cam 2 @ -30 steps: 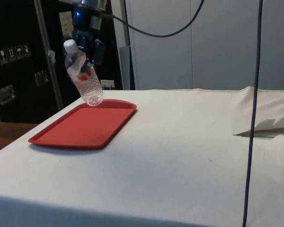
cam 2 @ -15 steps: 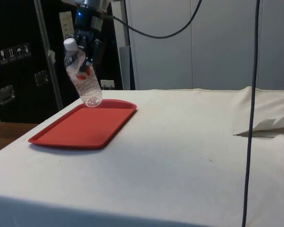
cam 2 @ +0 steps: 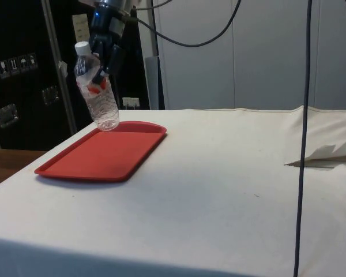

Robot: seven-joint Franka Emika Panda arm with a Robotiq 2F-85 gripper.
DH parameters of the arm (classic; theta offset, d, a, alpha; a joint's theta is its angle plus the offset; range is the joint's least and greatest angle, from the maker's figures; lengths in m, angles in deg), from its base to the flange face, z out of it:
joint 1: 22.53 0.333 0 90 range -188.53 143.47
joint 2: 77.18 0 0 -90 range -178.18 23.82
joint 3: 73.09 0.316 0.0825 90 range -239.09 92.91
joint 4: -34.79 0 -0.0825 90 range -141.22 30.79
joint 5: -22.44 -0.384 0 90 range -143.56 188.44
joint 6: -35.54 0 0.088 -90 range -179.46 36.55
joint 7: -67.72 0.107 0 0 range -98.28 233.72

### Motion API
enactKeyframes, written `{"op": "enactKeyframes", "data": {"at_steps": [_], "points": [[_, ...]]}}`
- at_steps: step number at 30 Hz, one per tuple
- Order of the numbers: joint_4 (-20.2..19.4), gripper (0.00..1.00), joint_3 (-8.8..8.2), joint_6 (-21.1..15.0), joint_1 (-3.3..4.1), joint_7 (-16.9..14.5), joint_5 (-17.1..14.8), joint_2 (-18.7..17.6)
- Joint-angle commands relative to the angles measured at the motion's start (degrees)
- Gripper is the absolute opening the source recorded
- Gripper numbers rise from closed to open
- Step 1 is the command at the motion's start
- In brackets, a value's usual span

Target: Place the bottle upright on the tray.

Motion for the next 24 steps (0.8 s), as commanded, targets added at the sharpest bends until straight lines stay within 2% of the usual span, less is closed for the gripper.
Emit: {"op": "enactKeyframes", "data": {"at_steps": [1, 2, 3, 9, 10, 11, 24], "points": [[0.5, 0.0, 0.11, 0.6, -0.46, -0.7, -1.1, -0.3], [0.1, 0.0, -0.11, 0.2, -0.06, -0.2, -0.5, -0.1], [0.7, 0.0, -0.11, 1.1, -0.52, -1.1, -2.1, -0.5], [1.2, 0.0, -1.32, 2.9, -0.52, -2.6, -5.4, -0.7], [0.8, 0.0, -1.55, 2.6, -0.23, -2.3, -5.0, -0.5], [1.2, 0.0, -1.43, 3.0, -0.52, -2.8, -5.7, -0.8], [1.0, 0.0, -1.89, 3.6, -0.34, -3.0, -6.6, -0.6]]}}
